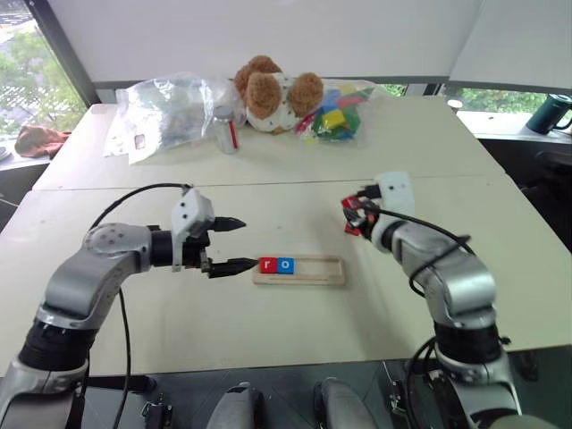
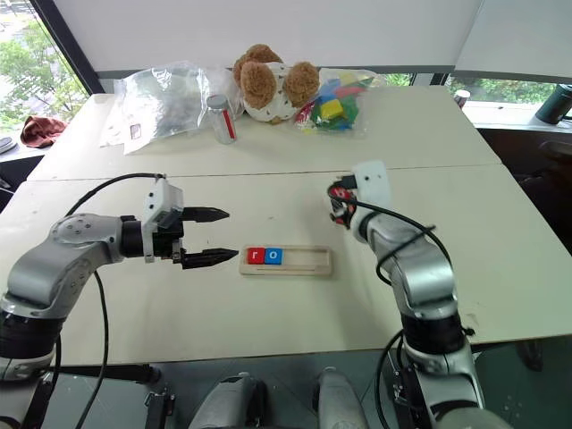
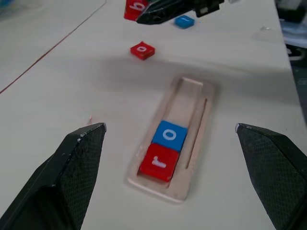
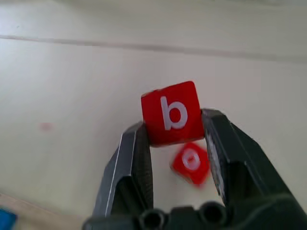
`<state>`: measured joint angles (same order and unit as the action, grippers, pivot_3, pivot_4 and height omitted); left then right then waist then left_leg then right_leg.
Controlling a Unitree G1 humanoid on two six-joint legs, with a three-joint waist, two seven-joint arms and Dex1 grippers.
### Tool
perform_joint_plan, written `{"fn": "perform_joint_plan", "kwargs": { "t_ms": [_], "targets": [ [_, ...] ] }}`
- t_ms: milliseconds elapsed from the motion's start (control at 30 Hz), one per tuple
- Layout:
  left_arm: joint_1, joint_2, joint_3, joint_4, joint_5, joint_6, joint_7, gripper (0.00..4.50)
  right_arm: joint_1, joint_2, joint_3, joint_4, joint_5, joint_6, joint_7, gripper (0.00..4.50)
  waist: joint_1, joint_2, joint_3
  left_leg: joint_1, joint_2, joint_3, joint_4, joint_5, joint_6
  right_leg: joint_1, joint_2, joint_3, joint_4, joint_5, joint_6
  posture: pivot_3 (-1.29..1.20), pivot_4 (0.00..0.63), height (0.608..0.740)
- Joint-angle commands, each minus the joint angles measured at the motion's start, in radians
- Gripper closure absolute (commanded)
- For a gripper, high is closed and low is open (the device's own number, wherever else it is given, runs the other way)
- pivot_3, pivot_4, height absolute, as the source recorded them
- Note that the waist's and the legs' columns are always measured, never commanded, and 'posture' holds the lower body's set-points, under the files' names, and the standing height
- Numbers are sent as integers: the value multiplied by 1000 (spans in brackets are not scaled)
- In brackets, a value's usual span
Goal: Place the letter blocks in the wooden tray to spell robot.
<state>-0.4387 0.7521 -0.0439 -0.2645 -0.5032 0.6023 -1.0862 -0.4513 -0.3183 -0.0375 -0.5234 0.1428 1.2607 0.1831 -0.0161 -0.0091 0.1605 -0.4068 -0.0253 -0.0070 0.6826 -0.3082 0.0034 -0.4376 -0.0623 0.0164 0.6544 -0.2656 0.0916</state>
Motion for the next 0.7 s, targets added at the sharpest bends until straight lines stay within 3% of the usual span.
{"fn": "perform_joint_plan", "kwargs": {
  "t_ms": [33,167,400,600,633,700],
  "targets": [
    [-22,11,-44,-11,3,-16,-56,0,113,41,-78,-187,-28,142,-69,3382,2,0,0,0,0,0,0,0,0,0,0,0,0,0,0,0,150,740],
    [-61,-13,-87,48,39,-49,-77,0,232,98,-91,-208,-62,141,-132,3382,0,0,0,1,0,1,1,0,0,0,1,1,0,0,0,0,150,740],
    [-71,-29,-108,74,64,-68,-90,0,258,205,-132,-184,-85,146,-197,3382,0,0,0,7,0,2,1,0,0,5,3,1,1,0,0,0,150,740],
    [-73,-49,-91,68,37,-22,-75,0,246,234,-126,-189,-101,153,-216,352,-1,0,0,9,0,2,1,0,0,7,3,1,1,0,0,0,150,740],
    [-75,-51,-86,69,34,-15,-70,0,237,220,-124,-198,-106,144,-217,78,-1,0,0,11,0,2,1,0,0,9,3,1,1,0,0,0,150,740],
    [-80,-49,-70,82,29,-8,-64,0,197,180,-148,-212,-110,89,-207,78,-2,0,0,12,0,2,1,0,0,9,2,1,1,0,0,0,150,740]
  ]
}}
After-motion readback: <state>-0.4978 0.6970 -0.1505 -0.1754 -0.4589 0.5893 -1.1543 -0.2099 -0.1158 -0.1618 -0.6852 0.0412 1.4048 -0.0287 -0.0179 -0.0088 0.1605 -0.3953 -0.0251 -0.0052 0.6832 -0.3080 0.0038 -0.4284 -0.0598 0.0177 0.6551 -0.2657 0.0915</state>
